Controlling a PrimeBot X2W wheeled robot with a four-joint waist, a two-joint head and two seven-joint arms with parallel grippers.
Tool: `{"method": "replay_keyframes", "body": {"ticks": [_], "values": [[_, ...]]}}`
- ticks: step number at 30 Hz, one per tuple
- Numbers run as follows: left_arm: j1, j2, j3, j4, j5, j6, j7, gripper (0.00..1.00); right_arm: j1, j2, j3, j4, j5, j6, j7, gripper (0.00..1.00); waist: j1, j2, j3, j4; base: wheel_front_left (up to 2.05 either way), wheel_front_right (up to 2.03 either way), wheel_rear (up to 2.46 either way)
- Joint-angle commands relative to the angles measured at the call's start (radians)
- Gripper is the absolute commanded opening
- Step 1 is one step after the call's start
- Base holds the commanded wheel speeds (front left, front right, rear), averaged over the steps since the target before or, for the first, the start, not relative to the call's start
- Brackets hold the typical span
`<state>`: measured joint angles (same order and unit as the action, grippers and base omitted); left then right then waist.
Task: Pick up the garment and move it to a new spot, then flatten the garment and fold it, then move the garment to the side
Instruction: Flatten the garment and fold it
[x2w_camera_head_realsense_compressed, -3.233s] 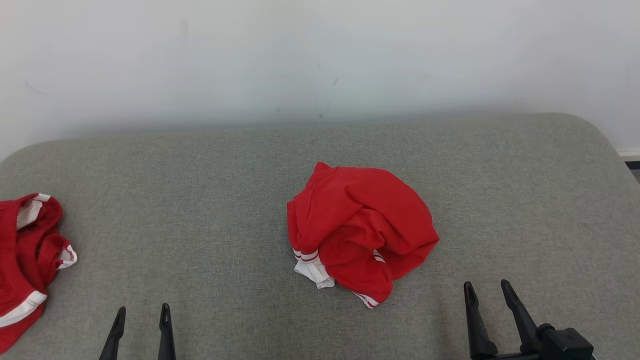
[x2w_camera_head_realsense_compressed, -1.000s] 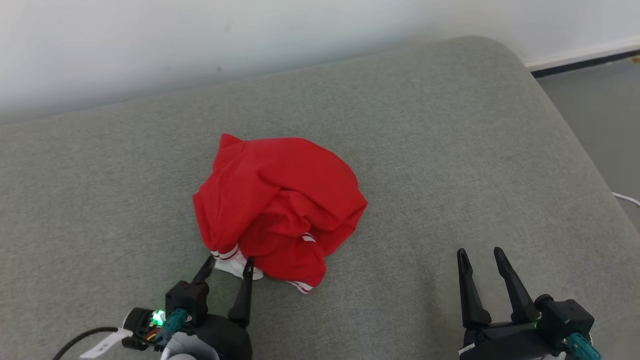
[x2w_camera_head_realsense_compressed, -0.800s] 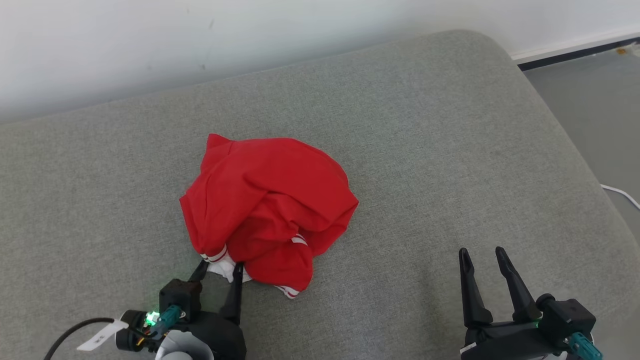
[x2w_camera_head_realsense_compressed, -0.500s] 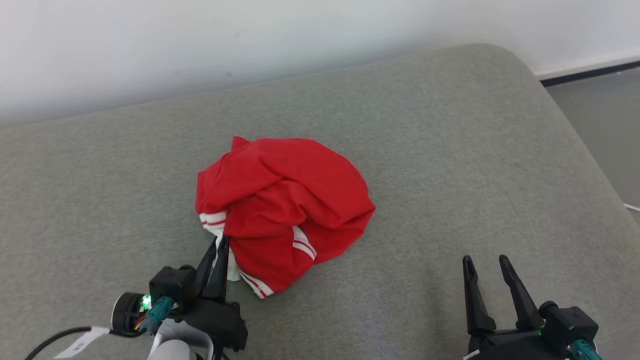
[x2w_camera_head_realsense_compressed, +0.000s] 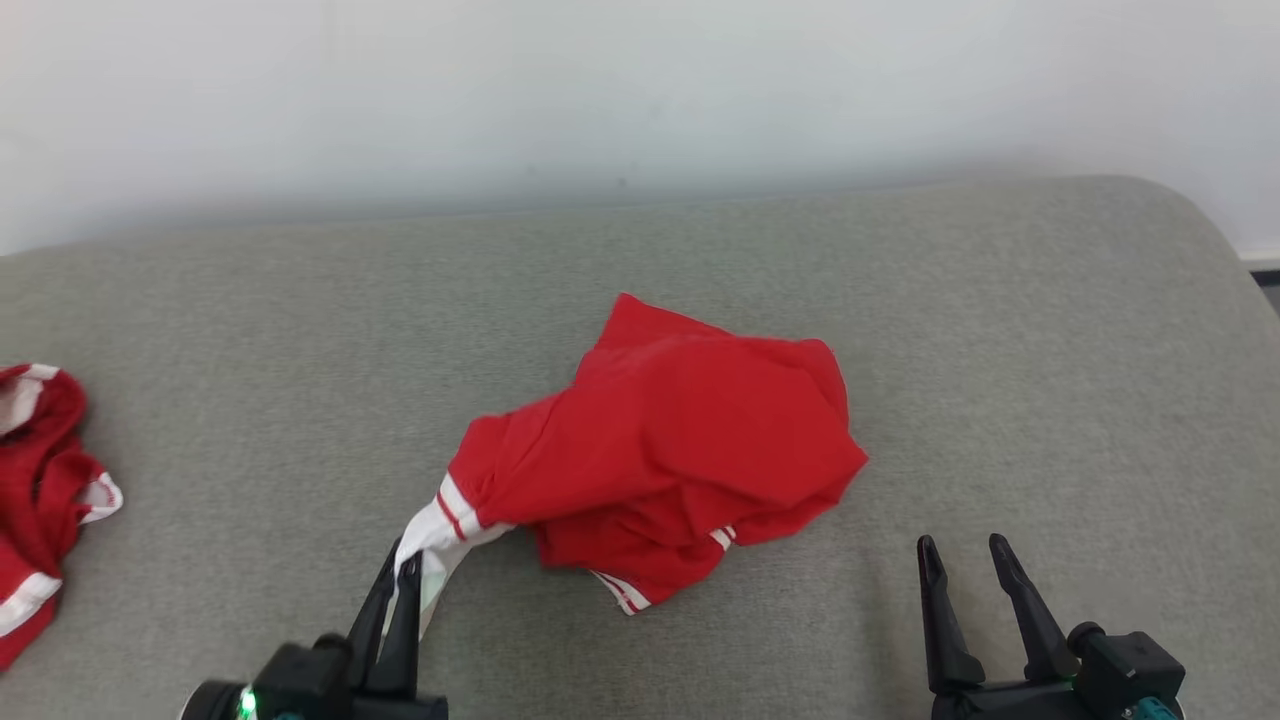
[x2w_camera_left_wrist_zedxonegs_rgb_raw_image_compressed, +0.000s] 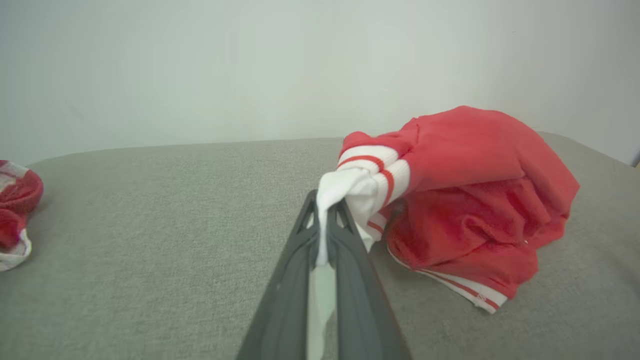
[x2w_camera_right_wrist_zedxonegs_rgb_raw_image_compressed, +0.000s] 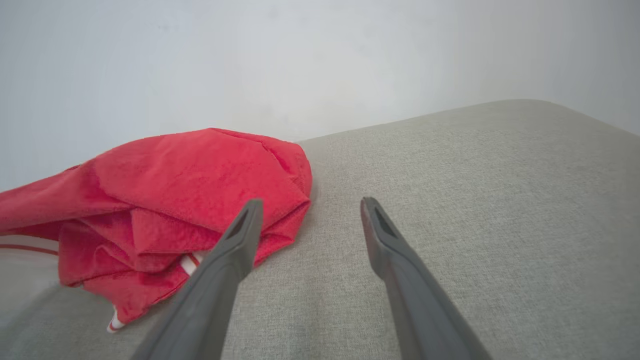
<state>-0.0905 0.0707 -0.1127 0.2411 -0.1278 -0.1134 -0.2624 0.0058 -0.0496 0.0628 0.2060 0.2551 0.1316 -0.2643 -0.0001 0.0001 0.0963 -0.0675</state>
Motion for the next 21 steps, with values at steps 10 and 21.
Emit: {"method": "replay_keyframes", "body": {"ticks": [10, 21], "values": [[0.147, -0.01, 0.014, 0.021, -0.024, 0.015, -0.001, 0.0, 0.013, -0.001, -0.001, 0.002, -0.002, -0.002, -0.002, 1.0, 0.0001, -0.0001, -0.016, 0.049, 0.0, 0.0, 0.0], [0.1, -0.019, -0.008, 0.039, -0.038, 0.013, -0.001, 0.0, 0.0, -0.001, -0.016, 0.002, -0.011, -0.002, -0.002, 1.0, 0.0001, -0.0001, -0.006, 0.067, 0.0, 0.0, 0.0]]}}
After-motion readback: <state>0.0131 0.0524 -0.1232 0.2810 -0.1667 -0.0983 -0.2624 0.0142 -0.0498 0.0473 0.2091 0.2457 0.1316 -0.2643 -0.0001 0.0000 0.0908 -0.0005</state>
